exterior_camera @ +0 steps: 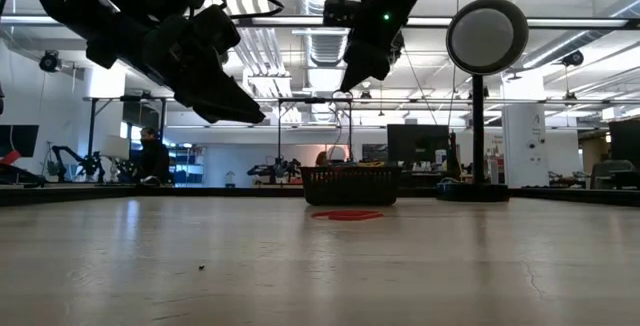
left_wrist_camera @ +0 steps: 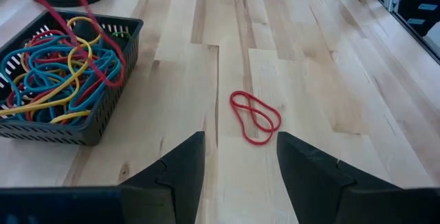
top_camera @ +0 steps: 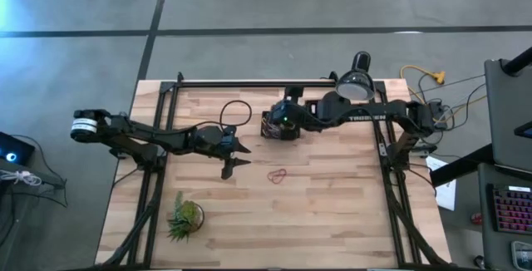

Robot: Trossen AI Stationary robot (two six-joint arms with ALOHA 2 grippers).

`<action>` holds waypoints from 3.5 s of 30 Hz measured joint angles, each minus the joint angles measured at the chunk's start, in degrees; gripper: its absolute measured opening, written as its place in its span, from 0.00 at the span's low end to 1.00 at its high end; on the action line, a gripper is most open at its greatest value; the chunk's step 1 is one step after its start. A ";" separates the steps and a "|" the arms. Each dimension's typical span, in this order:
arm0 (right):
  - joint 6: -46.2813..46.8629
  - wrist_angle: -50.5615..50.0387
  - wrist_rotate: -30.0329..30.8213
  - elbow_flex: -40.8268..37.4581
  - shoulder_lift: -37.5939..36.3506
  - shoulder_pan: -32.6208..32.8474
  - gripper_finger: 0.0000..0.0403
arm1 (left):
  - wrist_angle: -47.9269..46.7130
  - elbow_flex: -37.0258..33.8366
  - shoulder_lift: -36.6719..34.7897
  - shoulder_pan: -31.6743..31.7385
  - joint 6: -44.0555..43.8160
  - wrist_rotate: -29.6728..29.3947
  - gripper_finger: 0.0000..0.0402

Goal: Pick and place rubber bands into bin
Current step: Put the red rubber band into the basket, then adjust the basket

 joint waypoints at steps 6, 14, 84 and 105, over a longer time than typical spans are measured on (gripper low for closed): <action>-1.78 0.45 -0.25 0.14 -0.48 -1.47 0.02 | -0.03 0.00 0.00 0.00 -1.28 0.00 0.41; -2.68 1.17 -3.17 -0.11 -0.45 -2.94 0.02 | -0.03 0.00 0.00 0.00 -1.28 -0.13 0.41; 1.00 12.44 -38.82 -17.01 -3.40 -14.59 0.43 | 4.96 0.00 1.45 -0.02 -4.30 -1.93 0.41; -3.43 15.20 -38.52 -21.79 -2.19 -7.10 0.31 | 10.00 0.83 9.50 0.02 -4.30 -1.58 0.41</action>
